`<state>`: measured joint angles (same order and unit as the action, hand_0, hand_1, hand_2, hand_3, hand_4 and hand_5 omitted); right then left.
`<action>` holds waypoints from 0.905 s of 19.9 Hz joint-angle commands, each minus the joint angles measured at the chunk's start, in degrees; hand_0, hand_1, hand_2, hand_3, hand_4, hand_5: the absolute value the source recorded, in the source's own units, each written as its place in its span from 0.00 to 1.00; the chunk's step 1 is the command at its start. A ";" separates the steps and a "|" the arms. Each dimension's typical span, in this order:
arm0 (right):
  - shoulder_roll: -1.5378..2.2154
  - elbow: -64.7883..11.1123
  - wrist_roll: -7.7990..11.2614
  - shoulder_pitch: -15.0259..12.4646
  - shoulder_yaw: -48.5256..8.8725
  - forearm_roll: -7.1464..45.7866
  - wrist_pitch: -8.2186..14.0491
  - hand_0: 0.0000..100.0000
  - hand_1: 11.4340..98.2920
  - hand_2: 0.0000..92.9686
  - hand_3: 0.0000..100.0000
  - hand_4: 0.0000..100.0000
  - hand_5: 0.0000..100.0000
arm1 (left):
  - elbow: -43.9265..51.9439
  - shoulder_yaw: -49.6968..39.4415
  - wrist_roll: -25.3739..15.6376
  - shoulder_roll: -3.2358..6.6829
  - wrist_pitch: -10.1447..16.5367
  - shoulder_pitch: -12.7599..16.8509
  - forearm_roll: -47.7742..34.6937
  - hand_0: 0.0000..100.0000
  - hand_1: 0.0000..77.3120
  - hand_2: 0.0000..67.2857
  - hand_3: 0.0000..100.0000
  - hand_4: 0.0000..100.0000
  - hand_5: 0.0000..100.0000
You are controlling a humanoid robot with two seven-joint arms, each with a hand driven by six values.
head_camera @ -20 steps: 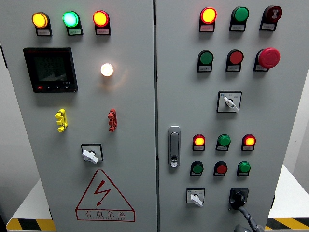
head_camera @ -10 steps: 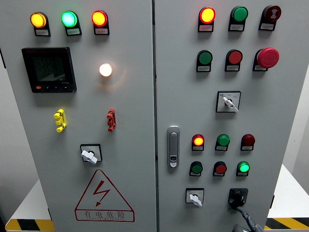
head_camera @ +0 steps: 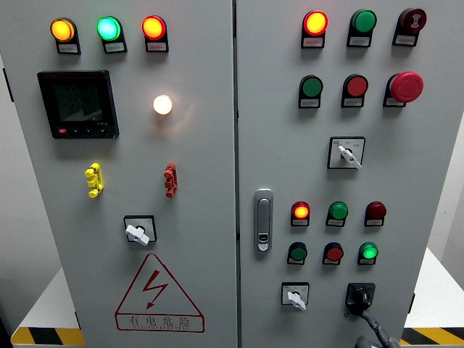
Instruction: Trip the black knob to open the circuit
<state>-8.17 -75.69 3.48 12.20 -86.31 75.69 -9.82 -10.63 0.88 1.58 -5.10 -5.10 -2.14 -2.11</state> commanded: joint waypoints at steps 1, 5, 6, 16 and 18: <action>0.08 0.10 -0.05 0.10 -0.61 -0.02 -0.02 1.00 0.52 0.00 0.89 0.97 1.00 | 0.00 0.00 0.00 0.01 0.00 0.03 0.00 0.00 0.00 0.29 0.26 0.10 0.09; 0.35 0.01 0.04 -0.16 -1.67 -0.02 -0.02 1.00 0.52 0.00 0.89 0.97 1.00 | 0.00 0.00 0.00 0.01 0.00 0.03 0.00 0.00 0.00 0.29 0.26 0.10 0.09; 0.43 -0.25 0.21 -0.51 -1.75 -0.02 0.07 1.00 0.52 0.00 0.89 0.97 1.00 | 0.00 0.00 0.00 0.01 0.00 0.03 0.00 0.00 0.00 0.29 0.26 0.10 0.09; 1.66 -3.24 0.48 -8.59 -1.93 0.15 0.07 1.00 0.42 0.00 0.47 0.33 0.56 | 0.00 0.00 0.00 0.01 0.00 0.03 0.00 0.00 0.00 0.29 0.26 0.10 0.09; 1.75 -3.68 0.48 -9.56 -1.93 0.15 0.07 1.00 0.41 0.00 0.38 0.25 0.46 | 0.00 0.00 0.00 0.01 0.00 0.03 0.00 0.00 0.00 0.29 0.26 0.10 0.09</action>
<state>-6.53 -79.03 3.95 3.43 -88.25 75.83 -9.75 -10.63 0.88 1.59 -5.10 -5.10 -2.11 -2.11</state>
